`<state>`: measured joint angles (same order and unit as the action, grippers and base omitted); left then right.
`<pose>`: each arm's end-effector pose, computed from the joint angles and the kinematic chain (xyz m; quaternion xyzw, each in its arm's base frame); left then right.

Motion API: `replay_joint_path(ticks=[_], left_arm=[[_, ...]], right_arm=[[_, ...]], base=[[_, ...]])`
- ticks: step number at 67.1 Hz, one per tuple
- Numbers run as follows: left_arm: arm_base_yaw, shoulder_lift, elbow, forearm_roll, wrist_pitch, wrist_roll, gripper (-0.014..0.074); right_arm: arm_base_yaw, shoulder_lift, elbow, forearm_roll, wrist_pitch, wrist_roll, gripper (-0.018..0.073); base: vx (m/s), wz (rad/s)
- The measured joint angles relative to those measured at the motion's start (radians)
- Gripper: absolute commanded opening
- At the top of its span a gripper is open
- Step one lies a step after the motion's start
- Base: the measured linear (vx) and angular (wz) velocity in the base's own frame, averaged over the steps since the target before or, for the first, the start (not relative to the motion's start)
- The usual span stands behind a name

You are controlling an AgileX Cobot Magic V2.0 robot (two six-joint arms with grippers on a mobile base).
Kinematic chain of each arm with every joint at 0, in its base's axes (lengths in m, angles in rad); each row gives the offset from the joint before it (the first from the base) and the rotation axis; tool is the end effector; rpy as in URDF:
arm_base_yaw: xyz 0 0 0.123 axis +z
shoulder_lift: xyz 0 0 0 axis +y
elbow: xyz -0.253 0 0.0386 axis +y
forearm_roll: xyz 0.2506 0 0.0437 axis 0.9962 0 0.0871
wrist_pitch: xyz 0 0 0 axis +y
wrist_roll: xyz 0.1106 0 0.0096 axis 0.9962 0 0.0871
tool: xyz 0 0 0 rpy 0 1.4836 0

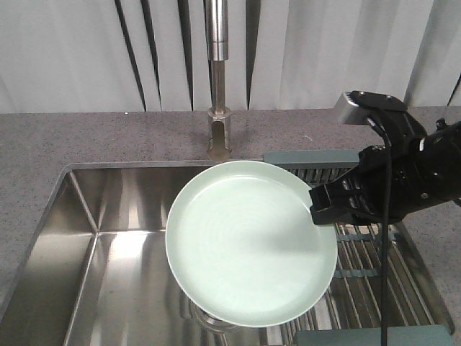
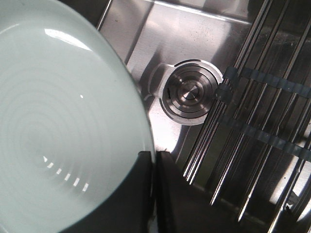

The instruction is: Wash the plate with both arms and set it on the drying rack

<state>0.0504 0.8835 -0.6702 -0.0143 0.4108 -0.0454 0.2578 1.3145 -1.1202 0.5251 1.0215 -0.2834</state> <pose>0.2186 0.0104 0.2759 -0.0459 0.8681 -0.0045 0.4942 0.2551 0.1164 0.2843 -0.1713 0.9303 0.2430 0.2149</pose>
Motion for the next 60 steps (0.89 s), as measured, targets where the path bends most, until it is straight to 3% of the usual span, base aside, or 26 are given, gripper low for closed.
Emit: replay_joint_path(ticks=[19, 30, 38, 44, 60], left_arm=[[0.0, 0.152, -0.098, -0.003, 0.028, 0.008, 0.0501], [0.0, 0.252, -0.201, -0.021, 0.085, 0.065, 0.0614], [0.0, 0.323, -0.26, -0.069, 0.124, 0.186, 0.0609], [0.0, 0.372, -0.308, -0.149, 0.15, 0.304, 0.0592], [0.0, 0.485, -0.381, -0.501, 0.178, 0.757, 0.0582]], right_arm=[[0.0, 0.0, 0.0, 0.0, 0.0, 0.0, -0.0001], [0.0, 0.0, 0.0, 0.0, 0.0, 0.0, -0.0001], [0.0, 0.0, 0.0, 0.0, 0.001, 0.0, -0.0001], [0.0, 0.0, 0.0, 0.0, 0.001, 0.0, -0.0001], [0.0, 0.0, 0.0, 0.0, 0.001, 0.0, -0.0001]], base=[[0.0, 0.0], [0.0, 0.0], [0.0, 0.0], [0.0, 0.0], [0.0, 0.0]])
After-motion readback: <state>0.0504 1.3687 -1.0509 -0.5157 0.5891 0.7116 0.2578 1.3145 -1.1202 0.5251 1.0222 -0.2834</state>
